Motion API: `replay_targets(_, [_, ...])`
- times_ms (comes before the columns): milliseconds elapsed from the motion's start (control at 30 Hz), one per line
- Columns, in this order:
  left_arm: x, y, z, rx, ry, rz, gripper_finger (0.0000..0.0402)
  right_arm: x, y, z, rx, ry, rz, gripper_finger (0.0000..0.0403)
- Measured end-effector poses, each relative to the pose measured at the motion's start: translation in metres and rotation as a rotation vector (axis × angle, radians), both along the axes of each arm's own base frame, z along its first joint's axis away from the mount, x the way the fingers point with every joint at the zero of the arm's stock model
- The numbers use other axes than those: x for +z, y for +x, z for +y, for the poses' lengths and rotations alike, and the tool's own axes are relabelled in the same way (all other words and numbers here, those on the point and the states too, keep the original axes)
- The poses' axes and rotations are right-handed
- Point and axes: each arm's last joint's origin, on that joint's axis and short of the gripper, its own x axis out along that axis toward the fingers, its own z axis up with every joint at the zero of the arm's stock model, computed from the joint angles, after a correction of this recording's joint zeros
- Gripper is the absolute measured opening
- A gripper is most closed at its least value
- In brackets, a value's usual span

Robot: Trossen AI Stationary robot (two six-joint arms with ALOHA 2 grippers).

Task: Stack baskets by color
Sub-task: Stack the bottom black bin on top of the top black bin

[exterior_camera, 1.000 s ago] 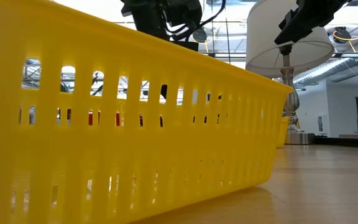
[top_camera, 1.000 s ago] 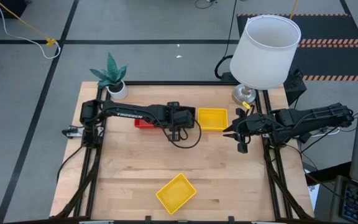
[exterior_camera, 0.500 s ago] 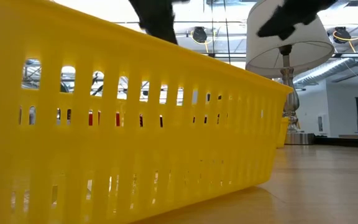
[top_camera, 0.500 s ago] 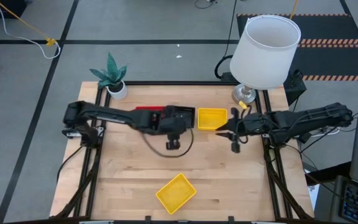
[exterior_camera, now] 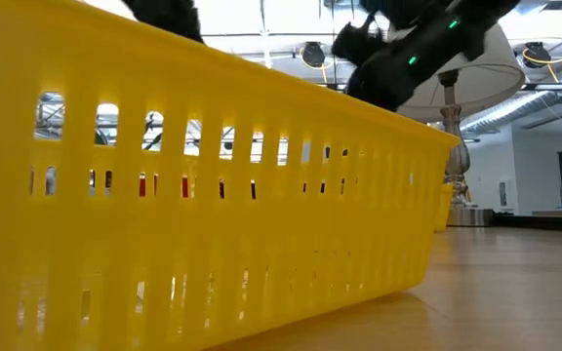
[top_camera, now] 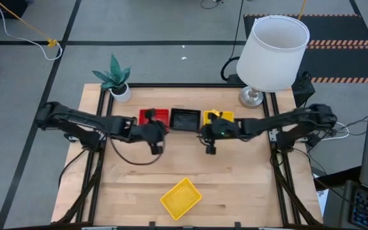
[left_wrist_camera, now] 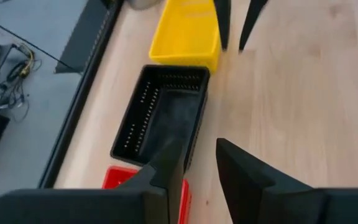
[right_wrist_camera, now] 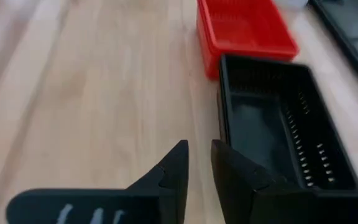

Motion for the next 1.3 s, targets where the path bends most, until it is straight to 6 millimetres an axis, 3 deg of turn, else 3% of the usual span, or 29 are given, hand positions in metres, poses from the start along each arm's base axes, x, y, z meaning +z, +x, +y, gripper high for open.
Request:
replay_targets(233, [-0.011, -0.038, 0.010, 0.062, -0.061, -0.095, 0.0097, -0.035, 0.029, -0.015, 0.020, -0.010, 0.092, 0.0010])
replay_targets(400, [-0.010, -0.053, 0.007, 0.077, -0.104, -0.132, 0.0097, -0.052, 0.041, -0.018, 0.023, -0.026, 0.147, 0.0005])
replay_targets(633, [-0.003, -0.056, -0.001, 0.034, -0.116, -0.179, 0.0097, -0.056, 0.038, -0.021, -0.023, -0.030, 0.188, 0.0001])
replay_targets(1300, [-0.003, -0.056, -0.001, 0.015, -0.096, -0.174, 0.0097, -0.053, 0.032, -0.023, -0.088, -0.067, 0.229, 0.0000])
